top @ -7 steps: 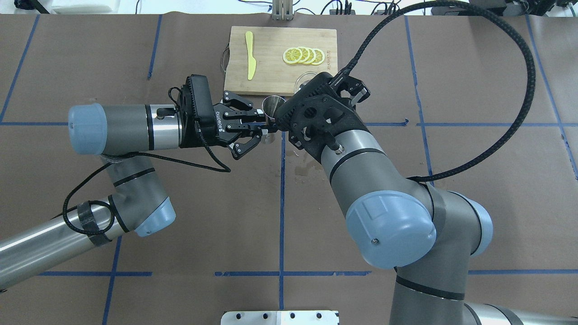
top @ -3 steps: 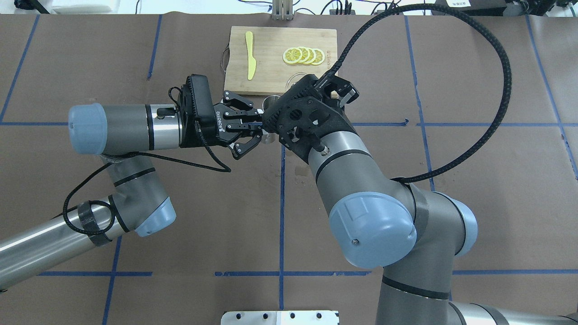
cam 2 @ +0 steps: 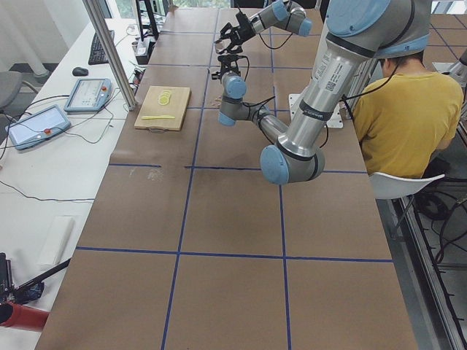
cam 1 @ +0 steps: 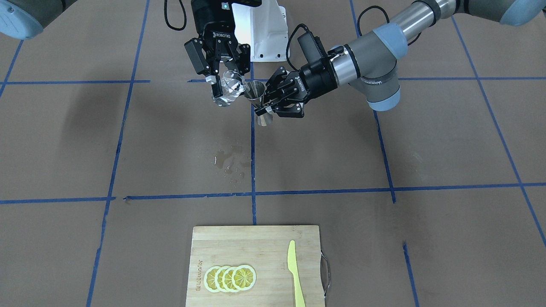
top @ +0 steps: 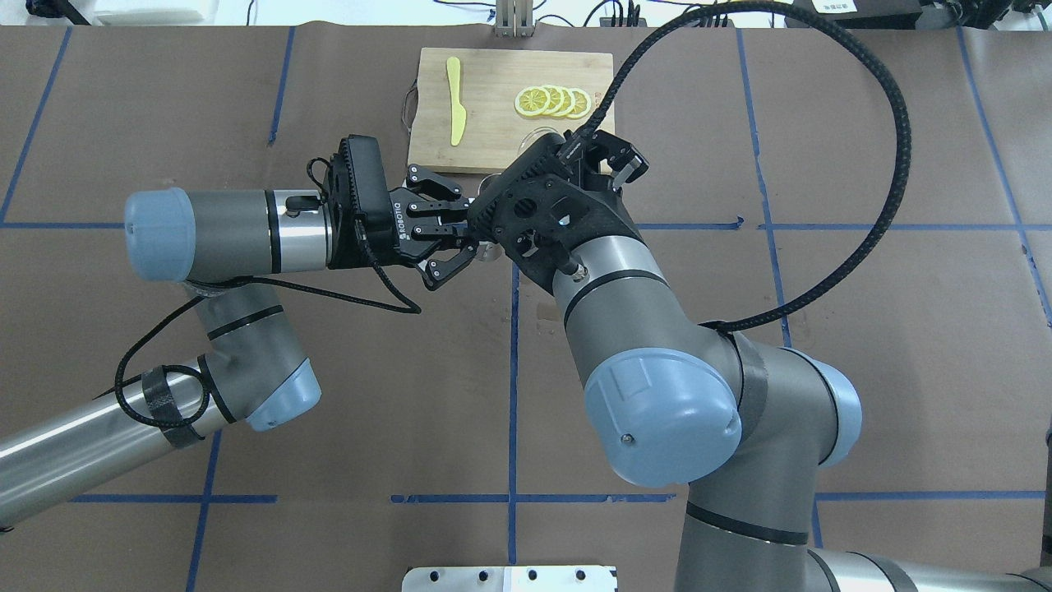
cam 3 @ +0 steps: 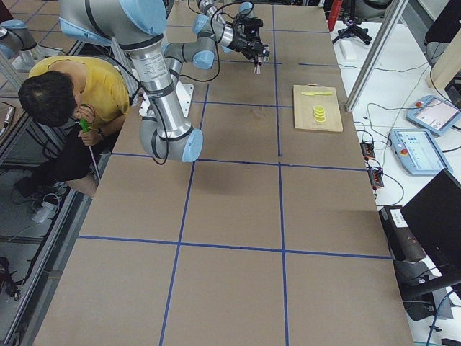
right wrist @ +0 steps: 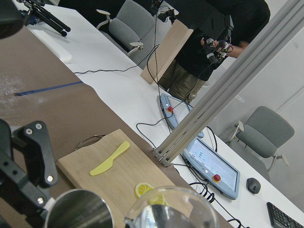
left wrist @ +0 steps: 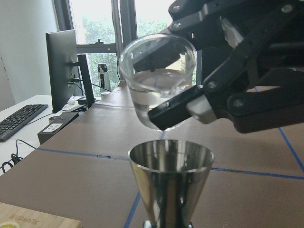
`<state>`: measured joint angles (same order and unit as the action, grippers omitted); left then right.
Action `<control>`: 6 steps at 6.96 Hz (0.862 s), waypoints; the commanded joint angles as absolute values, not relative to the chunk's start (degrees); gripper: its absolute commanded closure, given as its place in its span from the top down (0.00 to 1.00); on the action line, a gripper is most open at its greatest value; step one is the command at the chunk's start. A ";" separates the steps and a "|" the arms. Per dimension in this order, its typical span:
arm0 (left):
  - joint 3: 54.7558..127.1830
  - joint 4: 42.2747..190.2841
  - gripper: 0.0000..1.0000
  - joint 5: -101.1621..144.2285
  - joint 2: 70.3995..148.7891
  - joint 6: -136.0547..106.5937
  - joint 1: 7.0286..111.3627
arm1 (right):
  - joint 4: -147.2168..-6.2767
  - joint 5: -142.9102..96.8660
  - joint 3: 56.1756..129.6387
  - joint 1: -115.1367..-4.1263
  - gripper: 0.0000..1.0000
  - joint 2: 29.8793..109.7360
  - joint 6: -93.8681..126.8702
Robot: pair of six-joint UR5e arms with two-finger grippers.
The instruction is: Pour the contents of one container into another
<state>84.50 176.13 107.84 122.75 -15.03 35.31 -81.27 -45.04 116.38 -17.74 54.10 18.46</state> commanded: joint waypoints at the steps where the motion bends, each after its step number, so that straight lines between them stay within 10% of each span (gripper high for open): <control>1: 84.55 176.13 0.00 107.84 122.70 -15.12 35.33 | -83.14 -42.81 116.28 -17.14 0.00 53.09 14.86; 6: 84.55 176.13 0.00 107.84 122.70 -15.03 35.33 | -84.46 -41.84 116.28 -16.35 0.00 53.09 11.28</control>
<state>84.55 176.13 107.84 122.74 -15.03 35.33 -84.36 -42.02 116.28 -16.48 53.09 13.41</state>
